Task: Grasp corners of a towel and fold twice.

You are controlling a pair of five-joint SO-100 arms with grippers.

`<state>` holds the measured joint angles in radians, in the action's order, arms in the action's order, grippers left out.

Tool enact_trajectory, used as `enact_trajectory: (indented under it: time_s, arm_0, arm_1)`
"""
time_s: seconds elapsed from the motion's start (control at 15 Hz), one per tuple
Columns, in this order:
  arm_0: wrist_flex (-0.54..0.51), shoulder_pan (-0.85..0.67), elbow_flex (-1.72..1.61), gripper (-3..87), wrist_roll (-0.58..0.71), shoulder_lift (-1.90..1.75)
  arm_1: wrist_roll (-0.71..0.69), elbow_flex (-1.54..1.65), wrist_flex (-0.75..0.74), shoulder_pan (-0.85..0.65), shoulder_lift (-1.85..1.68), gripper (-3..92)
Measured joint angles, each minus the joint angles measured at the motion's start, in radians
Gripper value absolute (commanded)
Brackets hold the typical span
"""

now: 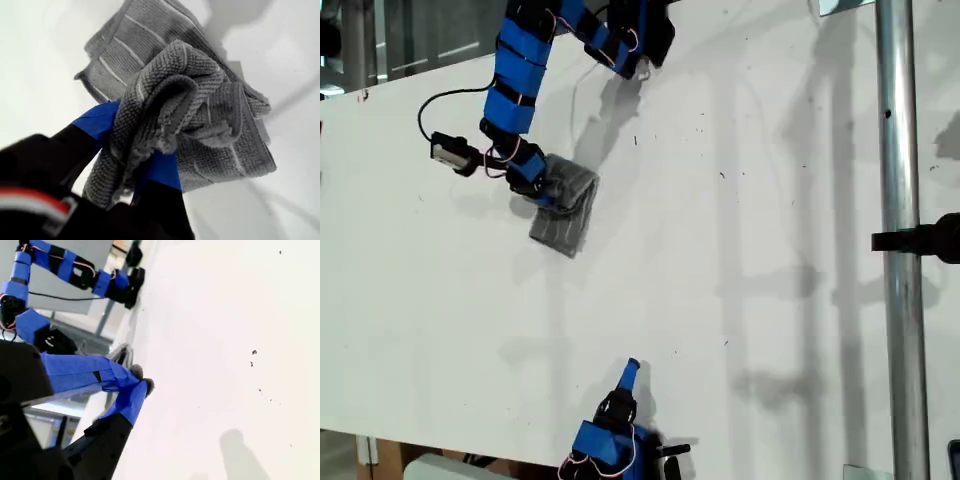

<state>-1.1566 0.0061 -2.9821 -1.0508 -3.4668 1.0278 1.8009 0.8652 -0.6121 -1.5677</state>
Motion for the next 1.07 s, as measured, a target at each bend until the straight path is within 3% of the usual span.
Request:
enact_trajectory:
  time_s: [0.07, 0.27, 0.53, 0.67, 0.8, 1.07]
  arm_0:
    - [0.0, 0.006, 0.0, -2.8, -0.002, 0.0]
    - [0.002, 0.006, -0.008, -2.8, -0.006, 0.0]
    - [0.018, 0.006, -0.035, -2.8, -0.008, 0.0]
    - [0.023, 0.006, -0.058, -2.8, -0.008, 0.0]
    - [0.058, 0.006, -0.067, -2.8, -0.006, 0.0]
    - [0.058, 0.02, -0.067, -2.8, -0.012, 0.0]
  arm_1:
    - [0.0, -0.023, -0.008, 0.002, 0.046, 25.5]
    - [-0.015, -0.041, -0.097, 0.02, 0.051, 13.6]
    - [-0.032, -0.012, -0.25, 0.015, -0.16, 13.6]
    - [-0.032, 0.149, -0.296, -0.008, -0.383, 13.6]
    - [-0.054, 0.11, -0.232, -0.034, -0.436, 13.6]
    - [-0.054, 0.107, -0.199, -0.021, -0.187, 13.6]
